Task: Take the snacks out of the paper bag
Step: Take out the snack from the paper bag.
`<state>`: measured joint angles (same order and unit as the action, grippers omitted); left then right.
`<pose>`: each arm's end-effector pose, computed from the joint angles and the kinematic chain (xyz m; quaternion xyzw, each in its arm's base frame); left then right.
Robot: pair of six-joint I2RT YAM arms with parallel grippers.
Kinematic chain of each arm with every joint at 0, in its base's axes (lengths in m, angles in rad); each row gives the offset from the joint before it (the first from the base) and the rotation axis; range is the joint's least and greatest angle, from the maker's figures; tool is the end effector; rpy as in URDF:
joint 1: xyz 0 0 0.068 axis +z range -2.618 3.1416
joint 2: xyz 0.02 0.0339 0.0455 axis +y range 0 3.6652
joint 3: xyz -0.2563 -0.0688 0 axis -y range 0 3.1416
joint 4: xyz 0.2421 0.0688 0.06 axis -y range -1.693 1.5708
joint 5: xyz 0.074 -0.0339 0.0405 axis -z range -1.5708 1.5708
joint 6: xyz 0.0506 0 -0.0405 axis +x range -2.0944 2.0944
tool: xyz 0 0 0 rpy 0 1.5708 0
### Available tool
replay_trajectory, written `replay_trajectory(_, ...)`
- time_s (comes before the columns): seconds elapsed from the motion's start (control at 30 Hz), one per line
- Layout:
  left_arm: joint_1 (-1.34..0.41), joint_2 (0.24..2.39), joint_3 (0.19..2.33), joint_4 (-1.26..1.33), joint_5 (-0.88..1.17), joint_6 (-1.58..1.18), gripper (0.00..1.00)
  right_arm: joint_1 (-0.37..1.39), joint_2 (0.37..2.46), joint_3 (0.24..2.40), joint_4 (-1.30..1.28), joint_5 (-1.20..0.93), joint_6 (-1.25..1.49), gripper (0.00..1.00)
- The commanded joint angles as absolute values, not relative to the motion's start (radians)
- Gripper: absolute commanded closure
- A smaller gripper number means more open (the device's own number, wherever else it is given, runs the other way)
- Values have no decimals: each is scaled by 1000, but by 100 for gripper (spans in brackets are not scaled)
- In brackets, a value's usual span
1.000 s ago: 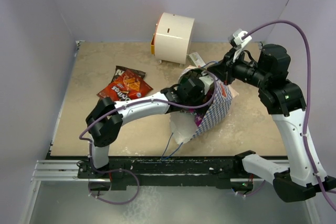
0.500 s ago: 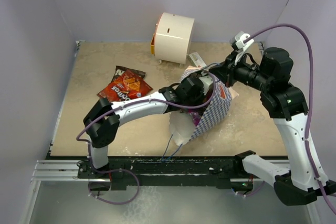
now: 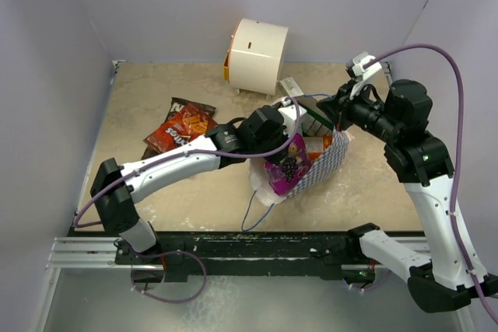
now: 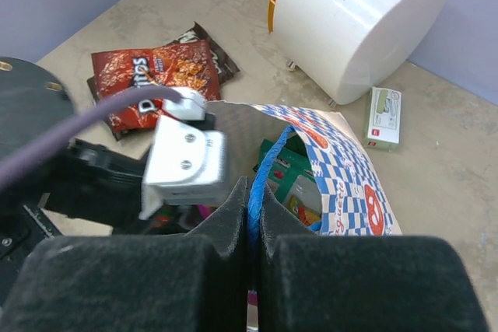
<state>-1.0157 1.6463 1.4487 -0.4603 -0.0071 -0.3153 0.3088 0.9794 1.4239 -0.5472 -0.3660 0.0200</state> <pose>0.2043 -0.3288 0.3042 0.3065 0.8437 -0.2696 0.3487 0.1760 0.0751 0.4721 -0.2257 0.7049 0.2411 0.6277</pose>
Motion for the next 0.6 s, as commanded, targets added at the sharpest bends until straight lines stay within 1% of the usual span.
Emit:
replay_trajectory(0.0,-1017,1511,1484,-439,53,-361,100,311,965,1412,-465,-320,26,100)
replay_trajectory(0.13,-1017,1468,1534,-531,31,-386,100,311,968,1406,-464,-309,21,100)
replay_trajectory(0.3,-1017,1454,1651,-705,-39,-405,100,311,960,1390,-440,-286,19,100)
replay_trajectory(0.47,-1010,1451,1808,-872,-119,-444,100,311,951,1377,-416,-255,34,100)
replay_trajectory(0.57,-964,1468,1928,-988,-98,-504,100,311,947,1368,-405,-242,47,100)
